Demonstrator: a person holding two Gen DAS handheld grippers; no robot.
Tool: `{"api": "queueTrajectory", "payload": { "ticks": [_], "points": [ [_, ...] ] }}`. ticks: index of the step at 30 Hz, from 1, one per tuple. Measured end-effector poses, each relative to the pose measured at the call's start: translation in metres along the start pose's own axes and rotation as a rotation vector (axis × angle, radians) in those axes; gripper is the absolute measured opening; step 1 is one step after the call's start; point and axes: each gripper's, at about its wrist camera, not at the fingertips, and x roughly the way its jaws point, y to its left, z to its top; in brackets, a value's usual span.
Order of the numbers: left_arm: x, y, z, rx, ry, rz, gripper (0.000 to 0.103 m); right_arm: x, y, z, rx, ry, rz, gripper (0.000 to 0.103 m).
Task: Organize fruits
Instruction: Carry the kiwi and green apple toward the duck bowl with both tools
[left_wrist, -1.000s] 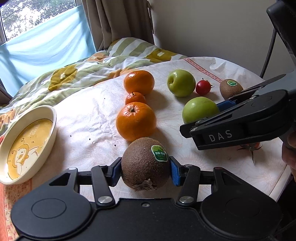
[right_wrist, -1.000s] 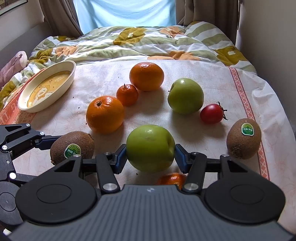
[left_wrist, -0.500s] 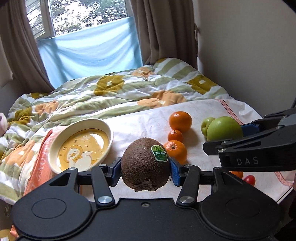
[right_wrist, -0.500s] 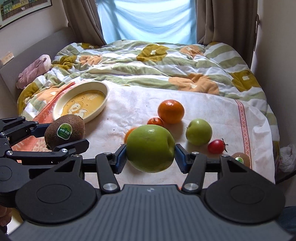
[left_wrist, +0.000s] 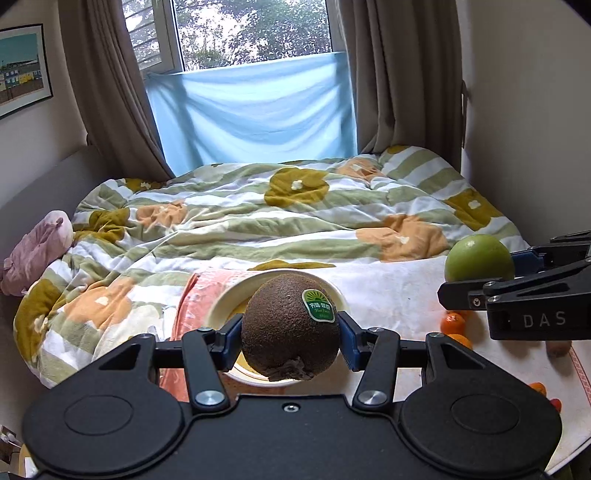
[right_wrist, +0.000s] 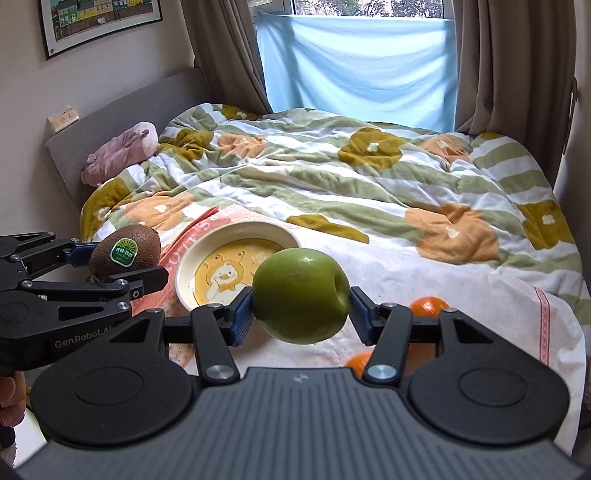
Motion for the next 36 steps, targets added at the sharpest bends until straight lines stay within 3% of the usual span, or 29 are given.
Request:
{"api": "queueTrajectory", "payload": {
  "ticks": [8,18,25,36],
  "points": [
    [0.046,0.056,0.021,0.005,0.035,-0.002,0.056,0.065,0.037,0.045,-0.006,0.009,-0.011,0.069],
    [0.137,0.098,0.031,0.046,0.099,-0.088,0.056,0.169,0.053,0.072,0.043,0.083,-0.061,0.069],
    [0.188,0.098,0.023,0.125,0.140,-0.181,0.056,0.224,0.053,0.072,0.088,0.140,-0.105,0.069],
    [0.239,0.079,0.000,0.229,0.201,-0.254,0.056,0.251,0.041,0.058,0.142,0.203,-0.153,0.069]
  ]
}}
